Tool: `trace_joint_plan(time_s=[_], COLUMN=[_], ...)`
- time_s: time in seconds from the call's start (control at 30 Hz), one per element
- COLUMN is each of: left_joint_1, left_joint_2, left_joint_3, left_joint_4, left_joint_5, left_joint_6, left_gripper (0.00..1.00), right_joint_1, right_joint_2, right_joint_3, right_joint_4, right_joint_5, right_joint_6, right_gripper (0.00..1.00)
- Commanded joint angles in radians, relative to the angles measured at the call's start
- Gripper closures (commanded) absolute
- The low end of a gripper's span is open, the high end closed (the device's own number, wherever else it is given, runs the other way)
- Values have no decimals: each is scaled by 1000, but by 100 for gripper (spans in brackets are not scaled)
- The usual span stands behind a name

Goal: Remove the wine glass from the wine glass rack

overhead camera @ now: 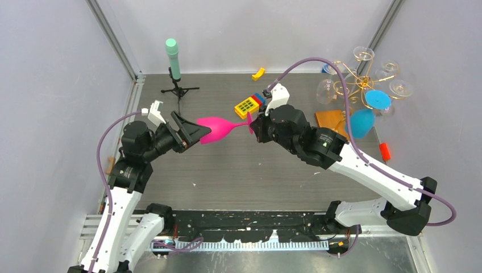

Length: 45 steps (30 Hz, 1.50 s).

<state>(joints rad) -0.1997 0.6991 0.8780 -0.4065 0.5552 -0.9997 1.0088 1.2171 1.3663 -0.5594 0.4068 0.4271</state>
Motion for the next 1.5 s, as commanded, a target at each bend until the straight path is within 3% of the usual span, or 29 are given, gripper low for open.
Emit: trace_joint_plan(time_s=[0.0, 0.23, 0.43, 0.47, 0.57, 0.6, 0.67, 0.8, 0.97, 1.2, 1.47], left_joint_1=[4, 4, 4, 5, 5, 4, 5, 4, 4, 10, 81], left_joint_2=[15, 32, 42, 42, 45, 51, 66, 167, 333, 607, 900], left_joint_3=[13, 20, 19, 19, 31, 45, 87, 213, 349, 482, 612], left_joint_4=[70, 76, 97, 98, 69, 41, -62, -361, -565, -608, -598], left_joint_5=[81, 89, 101, 100, 80, 63, 5, -174, -500, -735, -818], left_joint_6=[-77, -82, -77, -71, -10, 30, 142, 398, 566, 618, 625], left_gripper=[17, 45, 94, 99, 100, 100, 100, 100, 100, 100, 100], right_joint_1=[6, 7, 7, 7, 7, 7, 7, 7, 7, 7, 7], right_joint_2=[-12, 3, 16, 18, 26, 27, 28, 28, 25, -3, -92], right_joint_3=[-4, -10, -7, -5, 1, 1, 5, 26, 50, 52, 17], right_joint_4=[100, 96, 76, 70, 51, 37, 13, -49, -109, -188, -260], right_joint_5=[-57, -90, -89, -86, -50, -37, 4, 79, 141, 218, 306], right_joint_6=[59, 58, 55, 56, 62, 64, 67, 61, 53, 36, 4], right_gripper=[100, 100, 100, 95, 69, 53, 40, 35, 34, 34, 34])
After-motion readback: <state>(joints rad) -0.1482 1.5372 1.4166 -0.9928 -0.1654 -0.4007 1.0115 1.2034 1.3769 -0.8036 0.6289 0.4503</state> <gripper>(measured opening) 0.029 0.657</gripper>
